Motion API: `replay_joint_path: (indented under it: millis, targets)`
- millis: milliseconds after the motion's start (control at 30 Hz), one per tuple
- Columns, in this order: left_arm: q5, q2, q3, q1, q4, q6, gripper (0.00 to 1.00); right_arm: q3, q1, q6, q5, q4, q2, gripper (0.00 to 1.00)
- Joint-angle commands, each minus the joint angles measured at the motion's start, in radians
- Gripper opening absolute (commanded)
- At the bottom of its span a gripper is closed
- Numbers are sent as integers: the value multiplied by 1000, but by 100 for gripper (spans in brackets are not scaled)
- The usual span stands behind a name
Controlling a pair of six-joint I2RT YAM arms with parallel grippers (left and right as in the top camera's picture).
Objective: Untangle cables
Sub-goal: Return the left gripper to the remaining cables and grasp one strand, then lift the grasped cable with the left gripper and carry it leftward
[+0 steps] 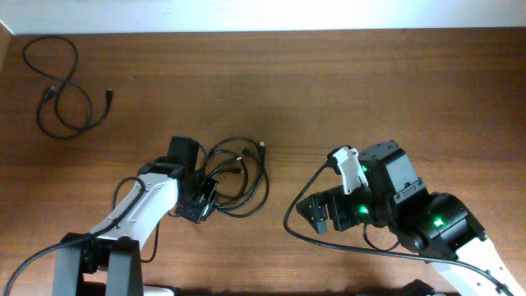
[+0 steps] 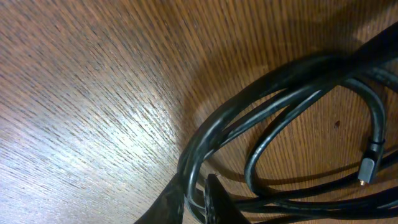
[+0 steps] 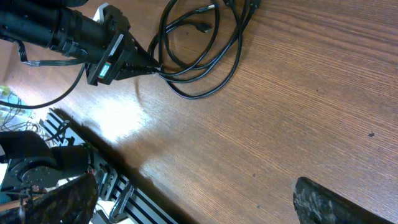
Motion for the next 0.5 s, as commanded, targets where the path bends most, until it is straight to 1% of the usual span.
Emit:
replay_joint_path:
  millis: [0, 200, 300, 367, 400, 467]
  targets:
    - [-44, 13, -2, -15, 3, -6, 13, 9, -1, -7, -6, -1, -1, 100]
    - [-114, 13, -2, -90, 89, -7, 23, 9, -1, -7, -6, -2, -1, 100]
    - [-184, 13, -2, -127, 93, -7, 22, 9, -1, -7, -6, -11, -1, 100]
    - [-195, 13, -2, -139, 97, -7, 12, 9, -1, -7, -6, -12, -1, 100]
    - [-194, 13, -2, -139, 101, -6, 0, 9, -1, -7, -6, -12, -1, 100]
    - [-196, 12, -2, -138, 110, -6, 0, 9, -1, -7, -6, -12, -1, 100]
